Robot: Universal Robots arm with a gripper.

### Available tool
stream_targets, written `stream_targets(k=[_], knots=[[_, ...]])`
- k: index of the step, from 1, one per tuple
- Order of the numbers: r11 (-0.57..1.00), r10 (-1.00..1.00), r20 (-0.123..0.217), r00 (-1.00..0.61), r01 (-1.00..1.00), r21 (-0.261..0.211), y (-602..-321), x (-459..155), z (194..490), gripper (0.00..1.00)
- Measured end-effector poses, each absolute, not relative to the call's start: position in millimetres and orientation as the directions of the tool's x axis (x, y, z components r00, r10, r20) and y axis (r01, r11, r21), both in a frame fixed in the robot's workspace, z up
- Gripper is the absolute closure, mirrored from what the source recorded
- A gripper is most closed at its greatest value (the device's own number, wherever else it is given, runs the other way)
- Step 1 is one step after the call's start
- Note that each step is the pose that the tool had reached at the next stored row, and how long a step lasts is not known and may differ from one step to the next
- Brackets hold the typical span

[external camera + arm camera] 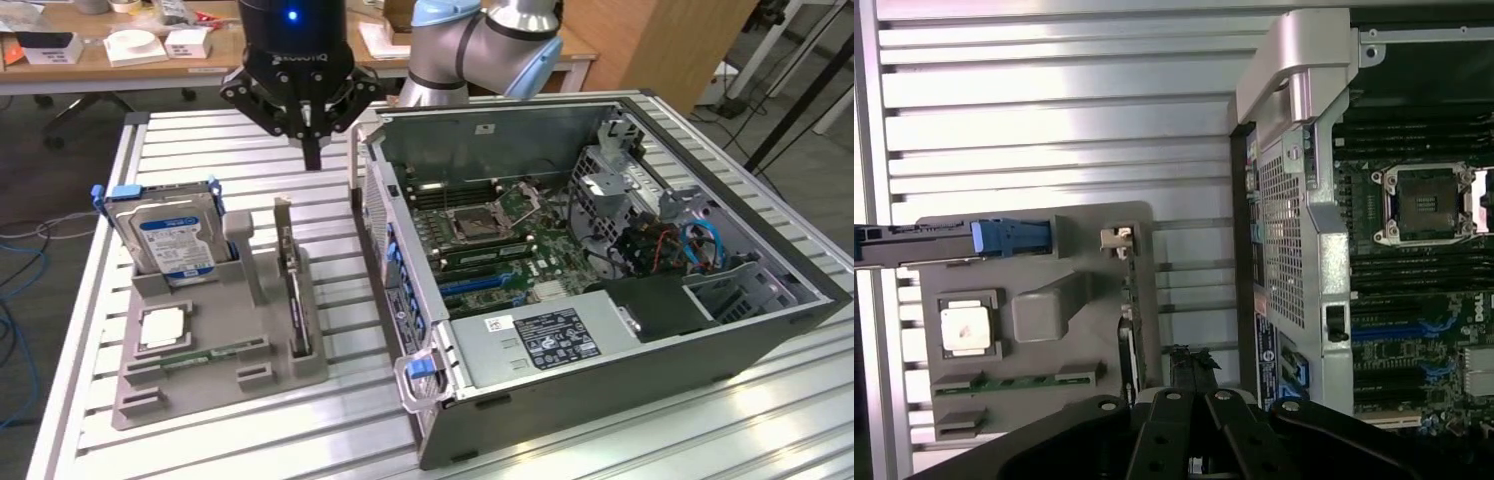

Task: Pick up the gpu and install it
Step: 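Reach for the gpu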

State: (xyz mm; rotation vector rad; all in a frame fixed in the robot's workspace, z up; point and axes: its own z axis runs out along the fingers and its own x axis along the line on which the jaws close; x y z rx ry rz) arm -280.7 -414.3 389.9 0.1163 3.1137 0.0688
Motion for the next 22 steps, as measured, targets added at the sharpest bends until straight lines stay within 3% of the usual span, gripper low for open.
stream_targets(k=[22], knots=[[0.996,0.075,-0.023,-0.997,0.074,0.045,-434.2,-295.7,389.8,0.89]])
